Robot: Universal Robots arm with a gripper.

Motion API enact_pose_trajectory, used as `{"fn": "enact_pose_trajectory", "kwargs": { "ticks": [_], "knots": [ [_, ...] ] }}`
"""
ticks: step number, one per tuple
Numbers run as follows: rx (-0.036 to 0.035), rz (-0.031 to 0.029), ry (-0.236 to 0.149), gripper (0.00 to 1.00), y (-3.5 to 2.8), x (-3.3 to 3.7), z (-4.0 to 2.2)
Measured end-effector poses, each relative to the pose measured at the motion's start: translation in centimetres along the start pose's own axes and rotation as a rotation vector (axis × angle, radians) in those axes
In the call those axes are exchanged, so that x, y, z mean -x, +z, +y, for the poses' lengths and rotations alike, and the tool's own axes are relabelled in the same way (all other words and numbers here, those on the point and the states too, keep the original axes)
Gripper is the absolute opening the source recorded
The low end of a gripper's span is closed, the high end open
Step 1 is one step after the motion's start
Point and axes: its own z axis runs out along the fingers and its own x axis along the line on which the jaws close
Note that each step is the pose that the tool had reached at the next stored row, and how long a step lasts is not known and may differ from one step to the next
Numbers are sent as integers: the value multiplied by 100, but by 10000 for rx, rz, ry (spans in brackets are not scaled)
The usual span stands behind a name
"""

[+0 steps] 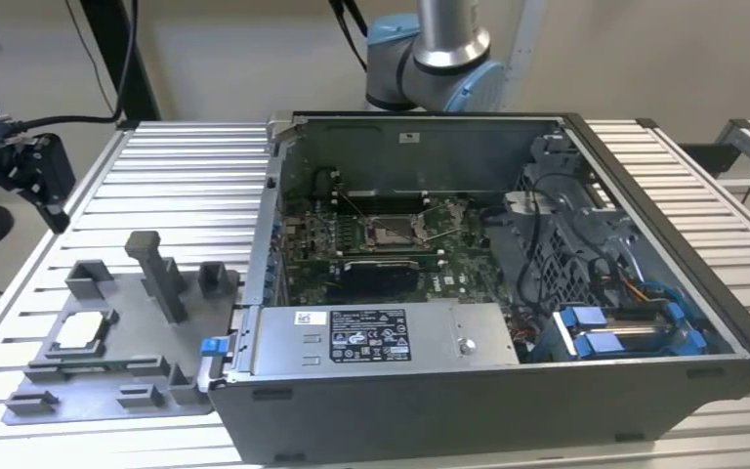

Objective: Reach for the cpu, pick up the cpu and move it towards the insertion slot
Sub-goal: 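Pick up the cpu and move it towards the insertion slot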

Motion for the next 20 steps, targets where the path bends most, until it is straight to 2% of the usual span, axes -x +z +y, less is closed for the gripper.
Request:
{"fn": "enact_pose_trajectory", "kwargs": {
  "ticks": [20],
  "knots": [
    [0, 0, 0, 100, 227, -2, -9]
  ]
}}
